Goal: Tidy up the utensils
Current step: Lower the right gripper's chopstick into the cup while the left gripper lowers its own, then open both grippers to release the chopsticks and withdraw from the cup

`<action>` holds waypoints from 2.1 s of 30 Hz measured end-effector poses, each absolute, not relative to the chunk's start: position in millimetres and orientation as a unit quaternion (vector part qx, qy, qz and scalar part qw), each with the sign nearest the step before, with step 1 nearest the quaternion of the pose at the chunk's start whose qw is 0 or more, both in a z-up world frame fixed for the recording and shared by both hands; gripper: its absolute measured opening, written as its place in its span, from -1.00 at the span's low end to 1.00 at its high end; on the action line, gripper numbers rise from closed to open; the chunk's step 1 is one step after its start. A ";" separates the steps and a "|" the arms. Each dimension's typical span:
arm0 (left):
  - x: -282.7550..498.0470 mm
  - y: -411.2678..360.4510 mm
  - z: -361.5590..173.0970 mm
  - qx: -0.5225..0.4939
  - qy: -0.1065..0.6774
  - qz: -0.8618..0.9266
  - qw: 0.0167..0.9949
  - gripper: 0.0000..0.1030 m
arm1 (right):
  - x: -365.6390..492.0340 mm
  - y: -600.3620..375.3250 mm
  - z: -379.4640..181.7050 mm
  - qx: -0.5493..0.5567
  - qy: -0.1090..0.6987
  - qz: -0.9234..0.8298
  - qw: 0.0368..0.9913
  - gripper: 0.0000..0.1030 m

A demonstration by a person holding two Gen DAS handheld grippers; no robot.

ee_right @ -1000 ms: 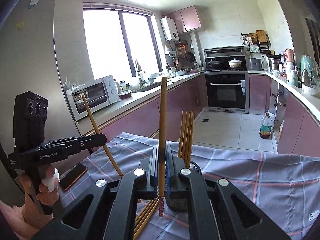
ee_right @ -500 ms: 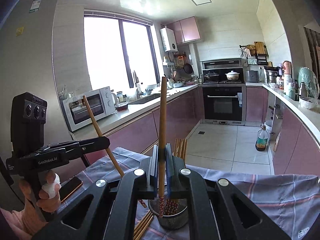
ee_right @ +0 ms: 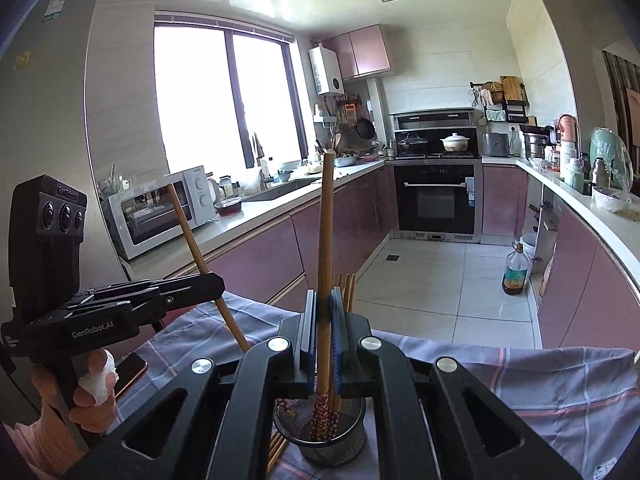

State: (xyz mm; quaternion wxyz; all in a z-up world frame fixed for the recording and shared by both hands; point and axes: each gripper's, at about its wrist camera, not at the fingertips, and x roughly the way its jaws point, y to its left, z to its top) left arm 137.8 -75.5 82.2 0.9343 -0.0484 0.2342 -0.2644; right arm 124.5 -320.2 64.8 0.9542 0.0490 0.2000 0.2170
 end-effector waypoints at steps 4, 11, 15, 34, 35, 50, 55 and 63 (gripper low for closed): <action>144.3 -80.3 78.2 -0.041 0.244 -0.260 0.933 -0.86 | 130.8 -318.6 58.0 0.049 0.214 0.215 0.952 -0.89; 158.6 -90.4 69.8 -0.026 0.265 -0.257 0.929 -0.86 | 139.3 -314.1 51.4 0.043 0.232 0.214 0.948 -0.89; 163.0 -91.5 64.3 -0.017 0.276 -0.256 0.926 -0.86 | 141.0 -313.4 46.3 0.042 0.246 0.215 0.944 -0.90; 201.3 -103.7 24.9 0.010 0.362 -0.257 0.896 -0.85 | 174.1 -298.4 17.5 0.030 0.326 0.216 0.920 -0.89; 203.9 -103.6 23.2 0.010 0.363 -0.257 0.896 -0.85 | 175.1 -298.3 15.3 0.031 0.329 0.215 0.919 -0.89; 203.4 -94.9 17.1 -0.013 0.343 -0.220 0.913 -0.41 | 177.7 -308.1 9.1 0.054 0.326 0.201 0.922 -0.72; 191.2 -83.6 16.4 -0.018 0.328 -0.203 0.922 -0.24 | 168.7 -307.5 9.9 0.051 0.314 0.203 0.926 -0.60; 168.1 -65.5 14.3 -0.018 0.305 -0.178 0.935 0.04 | 150.3 -305.6 10.7 0.047 0.300 0.209 0.930 -0.47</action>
